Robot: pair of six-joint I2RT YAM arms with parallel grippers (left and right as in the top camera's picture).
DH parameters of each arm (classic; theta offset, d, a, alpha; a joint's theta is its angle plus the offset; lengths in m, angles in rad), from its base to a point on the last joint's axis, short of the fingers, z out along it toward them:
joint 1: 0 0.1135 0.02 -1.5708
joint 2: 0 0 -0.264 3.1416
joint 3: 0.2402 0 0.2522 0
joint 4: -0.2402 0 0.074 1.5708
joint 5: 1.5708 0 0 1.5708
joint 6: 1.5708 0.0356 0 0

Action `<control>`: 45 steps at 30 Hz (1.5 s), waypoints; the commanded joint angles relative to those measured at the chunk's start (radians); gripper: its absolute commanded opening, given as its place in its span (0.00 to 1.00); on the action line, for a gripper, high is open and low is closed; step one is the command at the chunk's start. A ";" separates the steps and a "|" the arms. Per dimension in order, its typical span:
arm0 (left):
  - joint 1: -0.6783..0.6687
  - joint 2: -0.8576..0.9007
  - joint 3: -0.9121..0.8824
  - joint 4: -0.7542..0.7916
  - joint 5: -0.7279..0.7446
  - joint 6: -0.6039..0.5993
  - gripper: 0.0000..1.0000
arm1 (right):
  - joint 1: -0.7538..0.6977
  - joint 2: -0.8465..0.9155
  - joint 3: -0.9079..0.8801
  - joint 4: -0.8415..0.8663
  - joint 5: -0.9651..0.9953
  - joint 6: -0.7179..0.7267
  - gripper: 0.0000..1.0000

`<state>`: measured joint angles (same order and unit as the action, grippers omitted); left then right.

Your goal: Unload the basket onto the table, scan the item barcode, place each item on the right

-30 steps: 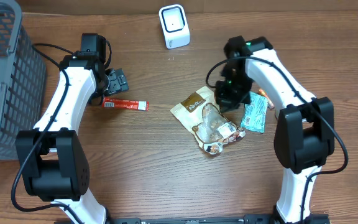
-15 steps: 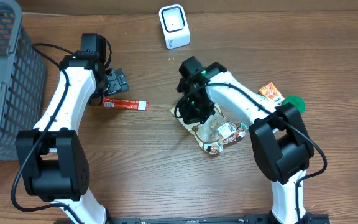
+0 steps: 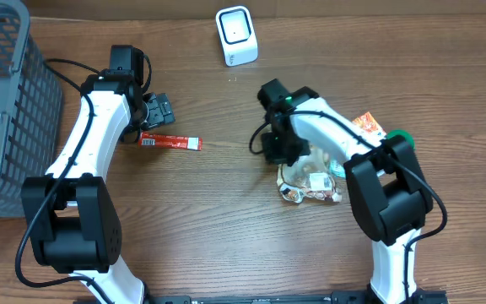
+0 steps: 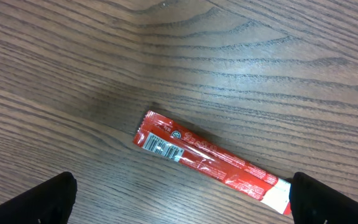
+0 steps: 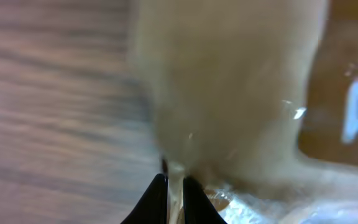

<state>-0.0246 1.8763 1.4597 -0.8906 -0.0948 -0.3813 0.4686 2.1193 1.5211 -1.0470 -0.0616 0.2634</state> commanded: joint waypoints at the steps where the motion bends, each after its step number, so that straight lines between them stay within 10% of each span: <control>1: -0.002 -0.005 0.015 0.002 -0.010 0.019 1.00 | -0.044 -0.027 -0.025 -0.008 0.039 0.029 0.11; 17: -0.002 -0.005 0.015 0.002 -0.010 0.019 0.99 | -0.122 -0.027 -0.028 0.011 0.023 0.051 0.18; 28: -0.002 -0.005 0.015 0.002 -0.010 0.019 1.00 | -0.107 -0.027 -0.028 0.259 -0.416 0.066 0.21; 45: -0.002 -0.005 0.015 0.002 -0.010 0.019 1.00 | -0.150 -0.027 -0.028 0.026 0.094 0.129 0.30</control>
<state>-0.0242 1.8763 1.4597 -0.8909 -0.0944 -0.3813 0.3527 2.1155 1.4994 -1.0065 -0.1173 0.3550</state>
